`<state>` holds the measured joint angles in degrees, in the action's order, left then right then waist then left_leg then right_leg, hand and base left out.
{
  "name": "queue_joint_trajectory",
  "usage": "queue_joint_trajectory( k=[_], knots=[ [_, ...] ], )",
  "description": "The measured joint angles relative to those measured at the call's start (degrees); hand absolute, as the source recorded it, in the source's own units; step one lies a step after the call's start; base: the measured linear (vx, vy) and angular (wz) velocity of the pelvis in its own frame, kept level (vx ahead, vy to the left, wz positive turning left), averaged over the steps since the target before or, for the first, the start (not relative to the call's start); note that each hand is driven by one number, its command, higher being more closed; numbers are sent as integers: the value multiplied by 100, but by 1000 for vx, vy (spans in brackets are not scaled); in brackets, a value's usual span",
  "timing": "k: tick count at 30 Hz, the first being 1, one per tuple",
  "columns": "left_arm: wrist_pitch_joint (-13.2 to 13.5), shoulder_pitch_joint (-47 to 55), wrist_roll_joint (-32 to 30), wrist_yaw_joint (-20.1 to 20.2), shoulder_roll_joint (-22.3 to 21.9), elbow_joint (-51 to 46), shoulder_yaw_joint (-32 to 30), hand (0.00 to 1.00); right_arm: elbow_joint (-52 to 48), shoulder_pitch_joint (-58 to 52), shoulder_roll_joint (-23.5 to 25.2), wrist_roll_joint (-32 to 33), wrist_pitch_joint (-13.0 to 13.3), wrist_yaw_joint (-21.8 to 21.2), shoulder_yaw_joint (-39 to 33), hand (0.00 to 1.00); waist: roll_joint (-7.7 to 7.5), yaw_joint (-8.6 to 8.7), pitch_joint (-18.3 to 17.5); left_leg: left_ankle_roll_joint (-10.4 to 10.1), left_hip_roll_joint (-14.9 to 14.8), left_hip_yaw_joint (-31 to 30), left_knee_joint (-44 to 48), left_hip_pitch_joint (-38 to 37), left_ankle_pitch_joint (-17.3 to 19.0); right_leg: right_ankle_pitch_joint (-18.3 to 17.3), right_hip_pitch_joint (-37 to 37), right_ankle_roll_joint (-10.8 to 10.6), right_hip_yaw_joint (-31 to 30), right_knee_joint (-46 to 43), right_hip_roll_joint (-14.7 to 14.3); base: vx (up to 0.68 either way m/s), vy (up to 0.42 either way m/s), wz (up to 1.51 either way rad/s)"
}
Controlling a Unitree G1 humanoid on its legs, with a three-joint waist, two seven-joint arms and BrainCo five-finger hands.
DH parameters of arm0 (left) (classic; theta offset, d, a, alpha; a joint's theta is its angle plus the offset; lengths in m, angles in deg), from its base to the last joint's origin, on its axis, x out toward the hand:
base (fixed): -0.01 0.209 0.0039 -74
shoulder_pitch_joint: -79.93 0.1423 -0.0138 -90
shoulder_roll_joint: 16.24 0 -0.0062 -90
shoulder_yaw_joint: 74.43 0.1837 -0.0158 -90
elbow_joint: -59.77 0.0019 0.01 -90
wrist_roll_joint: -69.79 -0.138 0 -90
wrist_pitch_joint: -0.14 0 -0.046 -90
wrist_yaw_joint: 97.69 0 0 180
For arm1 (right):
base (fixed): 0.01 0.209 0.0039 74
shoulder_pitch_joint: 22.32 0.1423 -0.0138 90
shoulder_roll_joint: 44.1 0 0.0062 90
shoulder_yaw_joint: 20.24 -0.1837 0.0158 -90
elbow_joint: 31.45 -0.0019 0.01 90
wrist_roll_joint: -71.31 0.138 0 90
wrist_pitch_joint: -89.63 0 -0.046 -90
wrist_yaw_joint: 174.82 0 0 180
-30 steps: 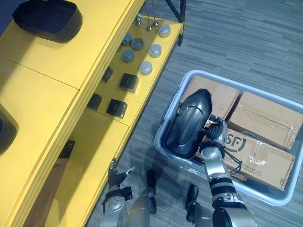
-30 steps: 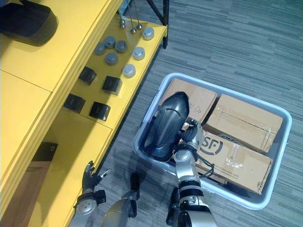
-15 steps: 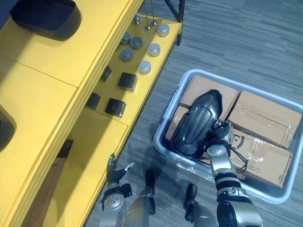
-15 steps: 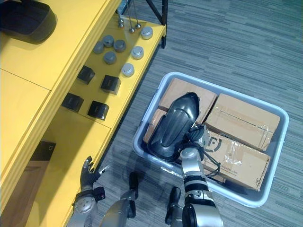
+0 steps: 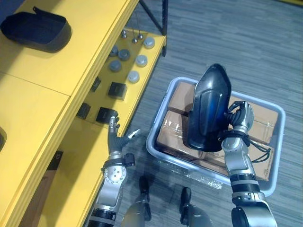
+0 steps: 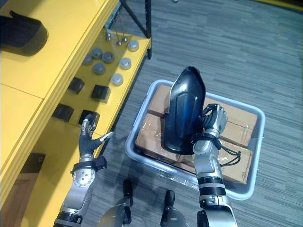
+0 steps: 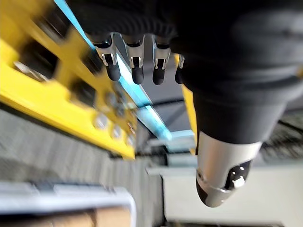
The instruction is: Walk over and take plastic housings, then place them on the shelf
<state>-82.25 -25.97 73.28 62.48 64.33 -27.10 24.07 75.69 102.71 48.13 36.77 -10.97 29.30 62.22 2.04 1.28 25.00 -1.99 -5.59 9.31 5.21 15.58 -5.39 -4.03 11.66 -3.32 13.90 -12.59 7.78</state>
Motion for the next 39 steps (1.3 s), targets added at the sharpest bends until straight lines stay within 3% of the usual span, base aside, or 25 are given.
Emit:
queue_joint_trajectory(
  k=[6,11,15,19,25,30,31,37,39],
  knots=[
    [9,-766,2119,599,-15,1293,812,0,-69,14,-130,-59,177,-39,579,100,-37,139,-437,-27,-27,166,-417,-398,-152,214,-303,6,-110,433,-111,14,4,-13],
    [-4,-1170,2965,679,-117,1985,1131,0,-112,18,-69,-52,194,-24,718,100,-35,199,-799,-68,-58,316,-701,-621,-244,332,-441,25,-242,707,-196,11,-4,-17],
    [-65,-1459,3034,659,-209,2387,1314,0,-687,-48,255,-48,195,40,938,100,-32,373,-903,-85,-74,395,-938,-755,-358,416,-482,28,-295,830,-249,-23,-3,-8],
    [-124,-1563,3137,610,-481,2711,1400,0,-1102,-345,505,1,210,93,1258,100,-27,400,-1090,-89,-74,445,-989,-893,-365,446,-623,33,-333,936,-264,-10,-2,-6],
    [-112,-1581,3471,510,-654,2768,1753,0,-1462,-1027,806,84,472,184,1901,100,-29,422,-1328,-92,-78,461,-1018,-1035,-363,447,-773,34,-349,1009,-277,-36,1,-2],
    [-108,-1563,3638,336,-658,2849,1900,0,-1529,-1236,797,174,542,204,1991,100,-31,415,-1512,-92,-81,475,-1033,-1111,-363,512,-882,35,-364,1120,-290,-44,6,-2],
    [-102,-1555,3660,311,-657,2850,1922,100,-1561,-1272,792,200,551,212,2005,100,-31,413,-1539,-92,-83,476,-1035,-1111,-363,537,-900,34,-365,1162,-296,-31,10,-1],
    [124,-1494,3898,-115,-730,2963,1932,100,-1606,-1423,714,253,639,382,2349,100,-43,422,-1635,-97,-101,512,-1039,-1222,-367,640,-1088,45,-386,1359,-328,-35,9,-4],
    [392,-1402,4138,-112,-749,2962,1818,100,-1606,-1483,713,255,758,429,2476,100,-54,420,-1698,-109,-127,538,-1042,-1286,-358,661,-1159,69,-405,1411,-354,-29,-3,-6]
  ],
)
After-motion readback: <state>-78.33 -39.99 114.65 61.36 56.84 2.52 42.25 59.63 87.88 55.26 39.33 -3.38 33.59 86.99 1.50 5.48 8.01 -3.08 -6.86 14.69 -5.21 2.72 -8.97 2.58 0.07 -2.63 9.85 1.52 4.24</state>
